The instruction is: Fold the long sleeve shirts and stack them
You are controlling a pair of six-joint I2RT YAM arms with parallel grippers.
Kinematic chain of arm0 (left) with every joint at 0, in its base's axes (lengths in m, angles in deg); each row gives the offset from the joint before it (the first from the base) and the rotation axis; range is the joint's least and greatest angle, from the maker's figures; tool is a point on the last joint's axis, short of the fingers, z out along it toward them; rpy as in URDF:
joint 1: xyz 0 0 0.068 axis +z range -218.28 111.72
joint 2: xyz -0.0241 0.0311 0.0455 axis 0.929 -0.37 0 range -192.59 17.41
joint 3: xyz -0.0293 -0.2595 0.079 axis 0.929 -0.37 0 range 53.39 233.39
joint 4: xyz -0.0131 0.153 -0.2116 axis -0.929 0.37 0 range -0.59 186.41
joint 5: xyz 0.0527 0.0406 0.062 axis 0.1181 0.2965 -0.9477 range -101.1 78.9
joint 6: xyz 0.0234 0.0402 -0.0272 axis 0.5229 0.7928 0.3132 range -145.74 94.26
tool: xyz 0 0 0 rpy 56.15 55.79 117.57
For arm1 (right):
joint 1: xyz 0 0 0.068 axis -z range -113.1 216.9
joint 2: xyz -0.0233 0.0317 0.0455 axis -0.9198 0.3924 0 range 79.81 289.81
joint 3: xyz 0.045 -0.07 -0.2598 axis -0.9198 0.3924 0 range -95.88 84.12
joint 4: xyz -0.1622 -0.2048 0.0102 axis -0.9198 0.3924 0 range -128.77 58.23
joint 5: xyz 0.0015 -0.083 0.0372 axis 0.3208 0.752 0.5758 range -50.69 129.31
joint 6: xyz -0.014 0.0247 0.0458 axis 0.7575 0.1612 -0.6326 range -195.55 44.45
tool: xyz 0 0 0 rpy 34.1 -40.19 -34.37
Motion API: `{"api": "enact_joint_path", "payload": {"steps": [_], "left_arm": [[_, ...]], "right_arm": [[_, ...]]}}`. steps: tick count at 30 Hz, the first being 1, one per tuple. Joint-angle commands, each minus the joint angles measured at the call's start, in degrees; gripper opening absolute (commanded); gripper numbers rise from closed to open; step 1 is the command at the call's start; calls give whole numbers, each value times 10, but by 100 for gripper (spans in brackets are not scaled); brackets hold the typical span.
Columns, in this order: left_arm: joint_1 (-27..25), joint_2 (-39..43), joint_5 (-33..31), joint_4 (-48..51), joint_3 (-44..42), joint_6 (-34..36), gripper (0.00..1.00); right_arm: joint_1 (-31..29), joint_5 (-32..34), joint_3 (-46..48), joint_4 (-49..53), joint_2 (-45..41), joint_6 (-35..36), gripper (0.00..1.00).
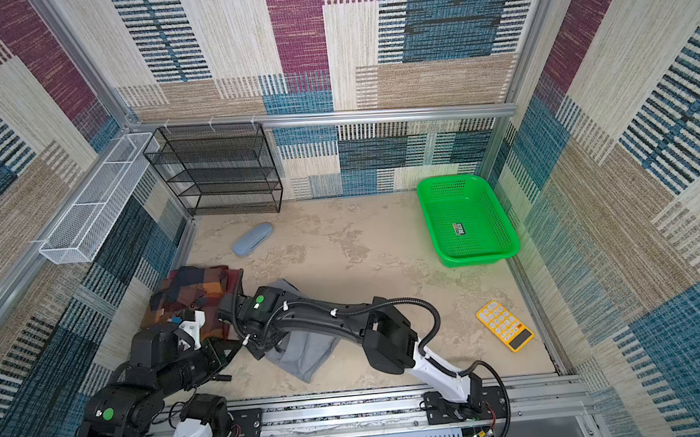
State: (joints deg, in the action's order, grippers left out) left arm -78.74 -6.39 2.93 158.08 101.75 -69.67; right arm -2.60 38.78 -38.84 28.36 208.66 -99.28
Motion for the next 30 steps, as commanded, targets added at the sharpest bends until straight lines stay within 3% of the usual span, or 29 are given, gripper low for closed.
{"api": "enact_joint_path", "payload": {"steps": [1, 6, 9, 15, 20, 24, 30], "left_arm": [[0, 21, -77, 53, 19, -31, 20], [0, 33, -126, 106, 76, -76, 20], [0, 47, -124, 110, 91, -90, 21], [0, 67, -85, 119, -1, -120, 22], [0, 95, -75, 119, -74, -141, 21], [0, 123, -72, 117, -81, -146, 21], [0, 117, -35, 96, -105, -136, 23]], "right_arm": [[24, -31, 33, -53, -159, 8, 56], [74, -49, 97, -98, -218, 21, 57], [113, -97, 170, -164, -242, 34, 55], [143, -174, 244, -267, -192, 64, 38], [144, -228, 255, -329, -108, 67, 27], [137, -245, 299, -375, -63, 51, 22], [85, -205, 309, -369, -49, 45, 26]]}}
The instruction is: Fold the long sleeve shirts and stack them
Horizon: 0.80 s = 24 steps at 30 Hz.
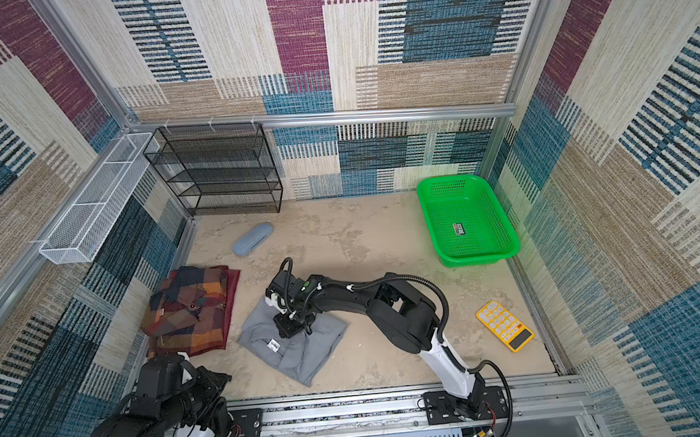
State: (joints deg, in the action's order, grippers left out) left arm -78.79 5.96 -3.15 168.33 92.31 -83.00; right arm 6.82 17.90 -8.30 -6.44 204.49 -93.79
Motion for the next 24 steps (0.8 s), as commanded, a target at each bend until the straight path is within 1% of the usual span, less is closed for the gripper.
{"api": "enact_joint_path", "payload": {"steps": [1, 2, 3, 4, 6, 8, 11, 12, 14, 17, 19, 21, 24], "left_arm": [[0, -9, 37, -14, -19, -2, 24], [0, -11, 48, -22, -30, 0, 25], [0, -12, 60, -32, -42, 1, 26], [0, -11, 73, -40, -55, 1, 27], [0, -12, 98, -58, -79, 3, 29], [0, -12, 113, -69, -97, 5, 30], [0, -16, 121, -77, -104, 11, 32], [0, -18, 121, -81, -106, 13, 34], [0, -26, 121, -84, -106, 17, 35], [0, -40, 120, -90, -103, 20, 35], [0, -45, 113, -90, -95, 23, 35], [0, -50, 104, -90, -86, 25, 35], [0, -57, 98, -90, -72, 25, 35]], "right_arm": [[-9, 4, 4, -21, -18, -12, 30], [-8, 15, 20, -22, -33, -13, 34], [-7, 24, 29, -21, -53, -14, 42], [-2, 22, 34, -20, -74, -12, 48], [6, 21, 41, -15, -114, -8, 58], [16, 24, 39, 0, -151, 5, 66], [43, 54, 58, 4, -197, 30, 79], [56, 58, 66, 5, -204, 38, 81], [77, 42, 72, 12, -203, 60, 81], [101, 56, 83, 16, -178, 91, 81], [116, 64, 94, 8, -158, 106, 78], [119, 53, 102, -3, -138, 115, 70], [120, 35, 112, -21, -116, 103, 56]]}}
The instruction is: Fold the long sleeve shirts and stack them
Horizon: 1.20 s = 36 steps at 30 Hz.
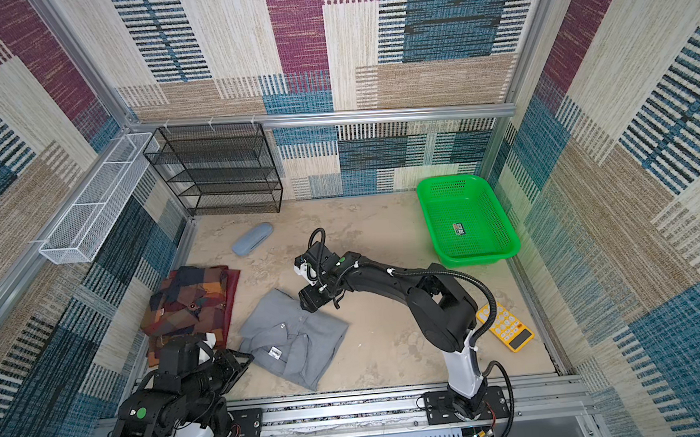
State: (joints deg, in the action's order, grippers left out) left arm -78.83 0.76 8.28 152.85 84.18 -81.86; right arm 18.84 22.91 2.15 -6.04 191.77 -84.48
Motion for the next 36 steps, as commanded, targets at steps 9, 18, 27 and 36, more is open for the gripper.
{"api": "enact_joint_path", "payload": {"steps": [9, 18, 27, 36], "left_arm": [[0, -52, -21, 30, 25, 19, 35], [-10, -142, -9, -50, 32, 39, 34], [-109, -345, 6, -225, 71, 81, 33], [-145, -432, 51, -321, 67, 118, 36]], "right_arm": [[-1, 77, 90, -46, 11, -41, 14], [56, 120, 305, -70, -151, -209, 1], [33, 12, 416, -93, -378, -336, 57], [110, 16, 407, -52, -413, -253, 83]]}}
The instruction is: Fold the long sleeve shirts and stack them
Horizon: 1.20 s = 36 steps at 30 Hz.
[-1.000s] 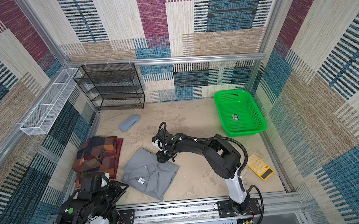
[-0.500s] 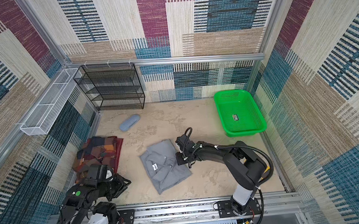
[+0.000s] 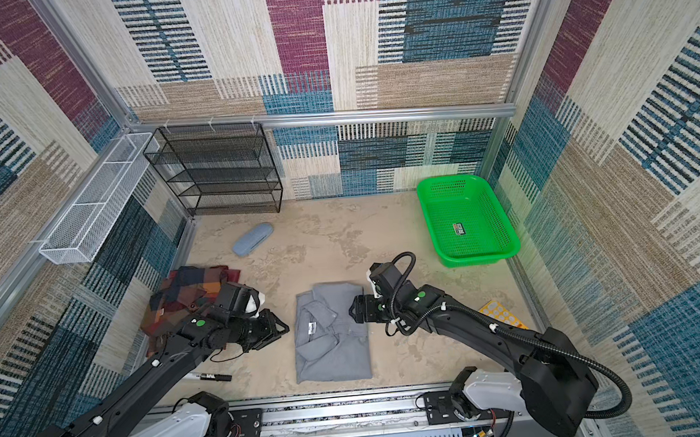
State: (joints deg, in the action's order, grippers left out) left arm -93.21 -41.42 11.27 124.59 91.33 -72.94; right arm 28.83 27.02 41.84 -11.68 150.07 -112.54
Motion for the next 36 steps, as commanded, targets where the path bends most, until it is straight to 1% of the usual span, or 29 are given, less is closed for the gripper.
{"api": "enact_joint_path", "payload": {"steps": [1, 3, 5, 8, 11, 13, 16, 19, 21, 24, 27, 30, 32, 34, 36], "left_arm": [[-2, -15, 19, -38, -5, 32, 37], [-5, -16, 23, -68, -24, 35, 39], [-5, -5, 11, -94, -45, 39, 40], [-5, 23, -5, -118, -71, 48, 43], [-6, 39, 2, -156, -91, 48, 44], [-6, 40, 14, -205, -116, 30, 45], [-7, 31, 42, -278, -149, 7, 45], [-10, 17, 53, -307, -160, 9, 45], [-13, 11, 57, -317, -164, 13, 45], [-18, 6, 66, -361, -180, 4, 47], [-25, -10, 60, -365, -187, 8, 48], [-37, -13, 49, -389, -217, -1, 48], [-41, -3, 35, -363, -224, 6, 48], [-43, 39, -3, -301, -222, 23, 49], [-46, 86, -80, -226, -211, 34, 54]], "right_arm": [[16, -34, 16, -5, 8, 35, 83], [24, -59, 30, -33, 23, 48, 83], [26, -84, 38, -54, 41, 62, 83], [26, -125, 63, -112, 46, 70, 82], [26, -148, 87, -167, 50, 73, 82], [26, -172, 90, -193, 72, 80, 81], [26, -171, 87, -211, 111, 80, 80], [26, -174, 79, -220, 147, 84, 78], [26, -180, 79, -231, 157, 84, 78], [26, -191, 79, -245, 158, 84, 76], [26, -200, 82, -252, 158, 87, 74], [25, -207, 87, -256, 163, 89, 73], [25, -205, 88, -253, 166, 92, 73], [25, -206, 94, -254, 163, 94, 73], [25, -210, 96, -254, 162, 96, 73]]}}
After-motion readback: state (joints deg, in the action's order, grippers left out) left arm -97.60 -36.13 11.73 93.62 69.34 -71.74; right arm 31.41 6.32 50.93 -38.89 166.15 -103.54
